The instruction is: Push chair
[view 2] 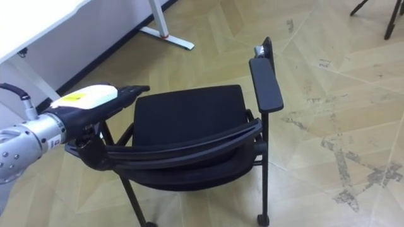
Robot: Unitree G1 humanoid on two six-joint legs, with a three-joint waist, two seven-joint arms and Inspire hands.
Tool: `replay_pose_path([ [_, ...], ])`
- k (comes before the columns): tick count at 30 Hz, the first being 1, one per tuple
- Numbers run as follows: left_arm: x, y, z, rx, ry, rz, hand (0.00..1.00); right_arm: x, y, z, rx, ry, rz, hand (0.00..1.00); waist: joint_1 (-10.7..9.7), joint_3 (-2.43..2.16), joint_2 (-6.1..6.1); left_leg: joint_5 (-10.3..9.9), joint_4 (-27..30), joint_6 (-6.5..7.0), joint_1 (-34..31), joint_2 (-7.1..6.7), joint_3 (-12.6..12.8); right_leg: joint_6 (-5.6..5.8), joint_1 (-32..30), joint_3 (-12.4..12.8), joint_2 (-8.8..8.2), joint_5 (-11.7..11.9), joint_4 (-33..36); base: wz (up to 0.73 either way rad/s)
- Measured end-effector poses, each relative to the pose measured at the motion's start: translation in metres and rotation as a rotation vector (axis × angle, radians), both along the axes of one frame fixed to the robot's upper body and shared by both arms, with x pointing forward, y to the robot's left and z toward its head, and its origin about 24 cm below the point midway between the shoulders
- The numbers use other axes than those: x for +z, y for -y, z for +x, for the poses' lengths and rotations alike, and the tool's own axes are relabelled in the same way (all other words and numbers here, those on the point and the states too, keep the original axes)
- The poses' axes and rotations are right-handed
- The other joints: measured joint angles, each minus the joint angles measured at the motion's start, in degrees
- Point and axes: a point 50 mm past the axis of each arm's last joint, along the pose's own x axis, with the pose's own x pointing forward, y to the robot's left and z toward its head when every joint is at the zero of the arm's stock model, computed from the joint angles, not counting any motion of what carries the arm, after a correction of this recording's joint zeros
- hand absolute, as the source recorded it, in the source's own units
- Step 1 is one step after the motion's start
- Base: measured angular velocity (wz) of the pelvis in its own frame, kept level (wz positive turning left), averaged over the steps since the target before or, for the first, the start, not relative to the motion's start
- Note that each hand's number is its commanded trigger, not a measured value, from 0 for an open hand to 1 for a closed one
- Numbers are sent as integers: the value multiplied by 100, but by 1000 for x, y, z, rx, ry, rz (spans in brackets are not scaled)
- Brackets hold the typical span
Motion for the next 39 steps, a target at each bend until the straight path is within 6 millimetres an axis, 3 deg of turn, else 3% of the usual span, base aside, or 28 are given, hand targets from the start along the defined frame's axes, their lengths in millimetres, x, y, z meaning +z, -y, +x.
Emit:
replay_pose_path([
  [8,-9,0,3,33,16,-14,0,0,0,3,11,14,-6,0,-18,3,18,1,2,1,-5,10,34,-8,18,92,17,5,22,-2],
  [17,-22,-3,8,84,17,-47,0,0,0,2,23,-1,-29,0,-100,36,-55,26,-3,-7,152,8,66,-14,154,144,27,4,-81,0],
  [32,-30,2,8,104,36,-9,0,0,-1,0,38,-38,-28,0,-144,37,-61,26,-71,-9,210,4,77,-13,203,140,30,3,-95,0],
  [35,-42,5,4,95,8,66,0,1,-1,6,46,-24,-25,0,-143,39,-65,26,-63,-10,219,7,85,-12,197,147,31,2,-96,0],
  [37,-72,4,-1,117,-110,120,0,1,-3,13,63,-2,-22,0,-180,48,-80,28,-59,-11,220,9,85,-13,194,154,34,2,-98,0],
  [39,-76,7,-2,137,-84,155,0,0,-8,16,68,11,-5,0,-214,61,-215,29,-54,-15,179,15,82,-18,162,144,38,-1,-99,0],
])
